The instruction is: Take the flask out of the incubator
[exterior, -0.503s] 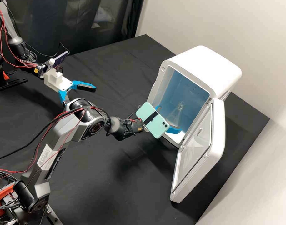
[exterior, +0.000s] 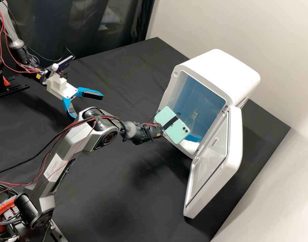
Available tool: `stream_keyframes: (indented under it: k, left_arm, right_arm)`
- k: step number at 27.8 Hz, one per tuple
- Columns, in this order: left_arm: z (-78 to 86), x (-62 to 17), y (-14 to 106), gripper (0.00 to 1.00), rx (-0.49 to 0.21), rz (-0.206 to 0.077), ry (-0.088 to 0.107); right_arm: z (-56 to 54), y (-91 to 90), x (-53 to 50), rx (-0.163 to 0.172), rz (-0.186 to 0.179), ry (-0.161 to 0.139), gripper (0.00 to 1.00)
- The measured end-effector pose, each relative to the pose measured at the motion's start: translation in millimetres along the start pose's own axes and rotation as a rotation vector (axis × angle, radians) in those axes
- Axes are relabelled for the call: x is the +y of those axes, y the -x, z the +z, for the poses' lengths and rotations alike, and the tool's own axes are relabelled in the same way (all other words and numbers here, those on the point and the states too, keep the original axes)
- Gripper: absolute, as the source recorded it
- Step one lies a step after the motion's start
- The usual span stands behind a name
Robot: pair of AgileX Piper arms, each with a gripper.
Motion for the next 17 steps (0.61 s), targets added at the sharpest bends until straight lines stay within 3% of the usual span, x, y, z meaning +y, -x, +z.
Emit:
stream_keyframes:
  k: [5,10,17]
  left_arm:
    - [0.0,0.0,0.0,1.00,0.000,0.000,0.000]
    - [0.0,0.0,0.0,1.00,0.000,0.000,0.000]
    - [2.4,-0.5,-0.4,1.00,-0.010,-0.002,-0.001]
  right_arm:
    - [-6.7,-3.4,0.0,-0.017,-0.010,-0.012,1.00]
    - [-17.9,-10.8,0.1,-0.006,0.001,0.005,1.00]
    - [-21.6,-27.0,-4.6,-0.045,-0.018,0.010,1.00]
